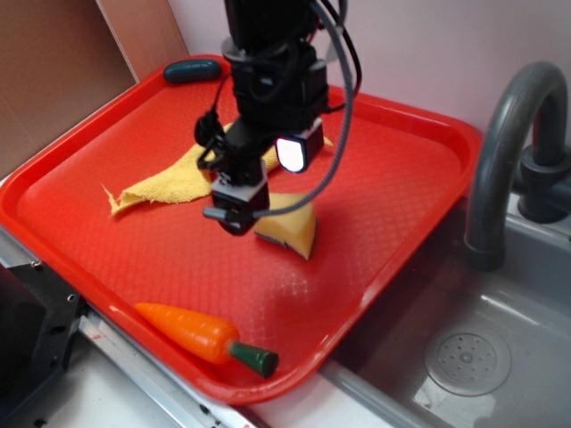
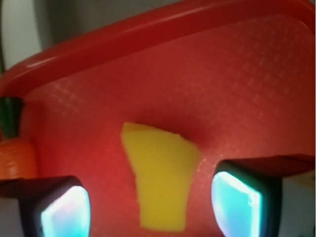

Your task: Grab the green sponge.

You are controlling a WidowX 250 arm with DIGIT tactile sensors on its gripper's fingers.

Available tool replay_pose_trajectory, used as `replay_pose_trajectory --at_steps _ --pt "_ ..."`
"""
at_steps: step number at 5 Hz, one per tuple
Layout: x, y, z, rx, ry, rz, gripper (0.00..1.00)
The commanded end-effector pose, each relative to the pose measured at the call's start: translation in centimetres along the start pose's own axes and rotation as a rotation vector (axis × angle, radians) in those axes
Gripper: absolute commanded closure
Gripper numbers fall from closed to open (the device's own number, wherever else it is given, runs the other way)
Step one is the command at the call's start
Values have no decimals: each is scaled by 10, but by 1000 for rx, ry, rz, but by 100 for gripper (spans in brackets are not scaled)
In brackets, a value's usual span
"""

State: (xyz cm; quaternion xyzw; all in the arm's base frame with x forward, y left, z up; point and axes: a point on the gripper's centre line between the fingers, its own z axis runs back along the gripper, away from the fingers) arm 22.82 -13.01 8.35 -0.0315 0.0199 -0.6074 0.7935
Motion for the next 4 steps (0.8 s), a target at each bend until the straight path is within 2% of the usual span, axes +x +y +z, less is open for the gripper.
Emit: replay_pose_trajectory --at_steps 1,3,4 --pt "8 -12 -18 59 58 113 0" --pt "14 -15 -42 10 55 63 0" --pt "14 -13 -40 44 70 102 100"
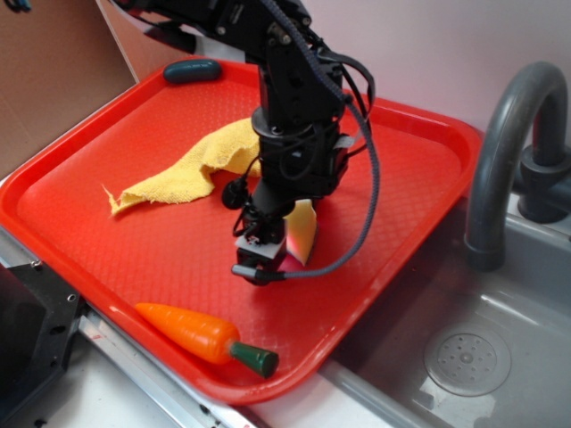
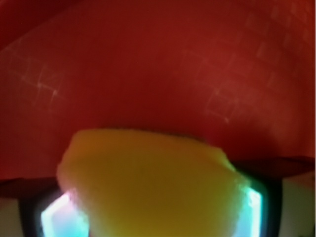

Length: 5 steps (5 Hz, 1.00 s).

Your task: Grab the green sponge.

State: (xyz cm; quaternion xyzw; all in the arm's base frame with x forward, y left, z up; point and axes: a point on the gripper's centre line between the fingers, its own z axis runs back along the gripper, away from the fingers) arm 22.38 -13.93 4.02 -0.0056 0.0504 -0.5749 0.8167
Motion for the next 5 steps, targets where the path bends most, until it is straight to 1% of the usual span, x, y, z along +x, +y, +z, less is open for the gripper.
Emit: replay_pose_trajectory --at_steps 1,2,3,4,5 --pt "4 -9 4 54 -20 42 100" --pt "-1 2 25 99 -39 127 100" --pt "-28 30 75 110 -184 371 100" --pt "-62 39 122 106 -256 621 100" --pt "-94 22 167 113 -305 870 100"
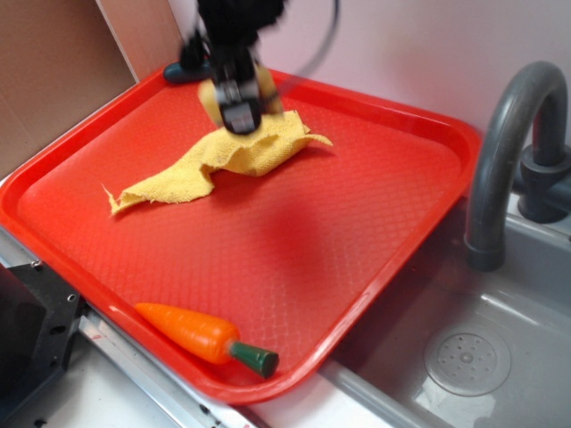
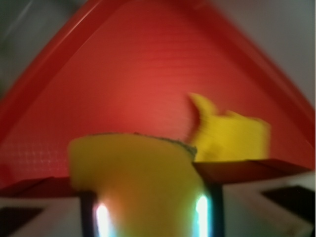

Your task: Grab the green sponge.

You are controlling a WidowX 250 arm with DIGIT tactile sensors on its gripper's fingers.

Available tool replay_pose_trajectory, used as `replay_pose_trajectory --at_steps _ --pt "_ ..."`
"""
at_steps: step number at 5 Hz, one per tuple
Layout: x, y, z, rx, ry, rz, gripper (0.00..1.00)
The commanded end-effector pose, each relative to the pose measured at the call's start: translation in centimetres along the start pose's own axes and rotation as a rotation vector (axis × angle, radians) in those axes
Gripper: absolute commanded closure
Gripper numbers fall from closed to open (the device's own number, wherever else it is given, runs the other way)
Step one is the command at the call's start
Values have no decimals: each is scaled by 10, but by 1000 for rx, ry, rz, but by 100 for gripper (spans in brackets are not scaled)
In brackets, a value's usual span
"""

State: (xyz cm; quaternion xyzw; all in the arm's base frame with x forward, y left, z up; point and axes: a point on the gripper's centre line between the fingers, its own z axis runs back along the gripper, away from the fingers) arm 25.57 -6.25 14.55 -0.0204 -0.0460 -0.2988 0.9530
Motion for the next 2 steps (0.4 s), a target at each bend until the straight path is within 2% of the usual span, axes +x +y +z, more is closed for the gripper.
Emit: replay_pose_trajectory --at_steps 1,2 --pt "-44 -13 96 35 -150 507 100" --pt "-45 -15 99 2 -93 580 100"
